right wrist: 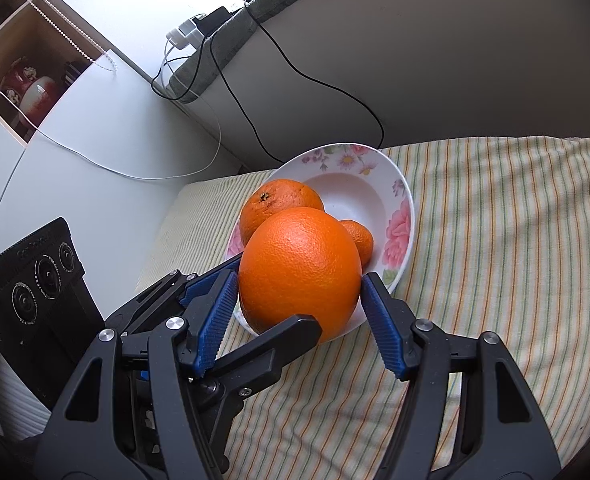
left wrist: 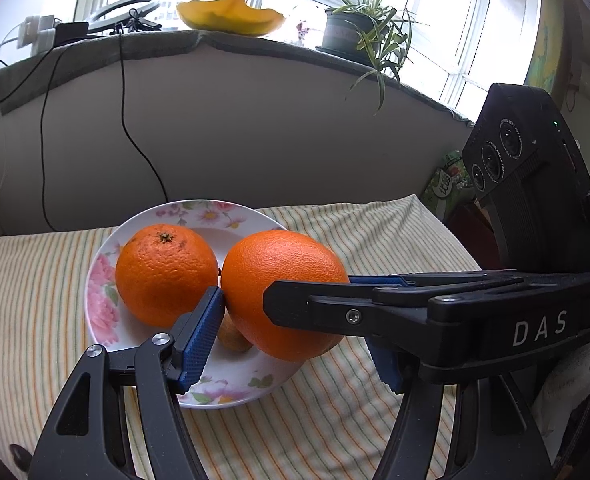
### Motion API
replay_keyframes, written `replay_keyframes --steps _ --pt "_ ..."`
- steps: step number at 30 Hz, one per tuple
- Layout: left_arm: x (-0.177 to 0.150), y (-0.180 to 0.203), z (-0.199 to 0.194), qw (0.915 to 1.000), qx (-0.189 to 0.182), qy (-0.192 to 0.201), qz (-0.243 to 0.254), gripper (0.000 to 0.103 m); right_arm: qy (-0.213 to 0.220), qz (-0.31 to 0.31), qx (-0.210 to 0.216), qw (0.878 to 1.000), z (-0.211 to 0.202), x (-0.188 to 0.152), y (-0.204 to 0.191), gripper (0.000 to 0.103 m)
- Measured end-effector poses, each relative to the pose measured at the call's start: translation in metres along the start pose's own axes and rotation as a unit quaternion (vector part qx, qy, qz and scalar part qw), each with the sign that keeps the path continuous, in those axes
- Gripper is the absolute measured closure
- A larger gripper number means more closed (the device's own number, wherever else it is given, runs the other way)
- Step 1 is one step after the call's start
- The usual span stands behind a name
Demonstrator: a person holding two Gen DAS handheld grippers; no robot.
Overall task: Organize fruits
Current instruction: 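Carry the large orange with the right gripper onto the plate and open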
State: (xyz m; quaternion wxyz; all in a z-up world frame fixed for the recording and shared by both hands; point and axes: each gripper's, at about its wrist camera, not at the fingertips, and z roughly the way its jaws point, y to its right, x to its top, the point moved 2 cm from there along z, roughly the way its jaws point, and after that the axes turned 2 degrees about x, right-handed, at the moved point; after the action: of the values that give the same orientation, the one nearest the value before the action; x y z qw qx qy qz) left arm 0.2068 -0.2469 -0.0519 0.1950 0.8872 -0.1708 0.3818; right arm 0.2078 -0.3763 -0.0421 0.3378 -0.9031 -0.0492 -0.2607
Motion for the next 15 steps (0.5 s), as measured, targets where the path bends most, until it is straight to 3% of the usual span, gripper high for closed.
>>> replay_keyframes --steps 15 --pt "-0.003 -0.011 -0.014 0.9999 0.009 0.002 -0.005 0.036 0.029 -0.013 -0.025 0.999 -0.012 0.0 -0.005 0.03"
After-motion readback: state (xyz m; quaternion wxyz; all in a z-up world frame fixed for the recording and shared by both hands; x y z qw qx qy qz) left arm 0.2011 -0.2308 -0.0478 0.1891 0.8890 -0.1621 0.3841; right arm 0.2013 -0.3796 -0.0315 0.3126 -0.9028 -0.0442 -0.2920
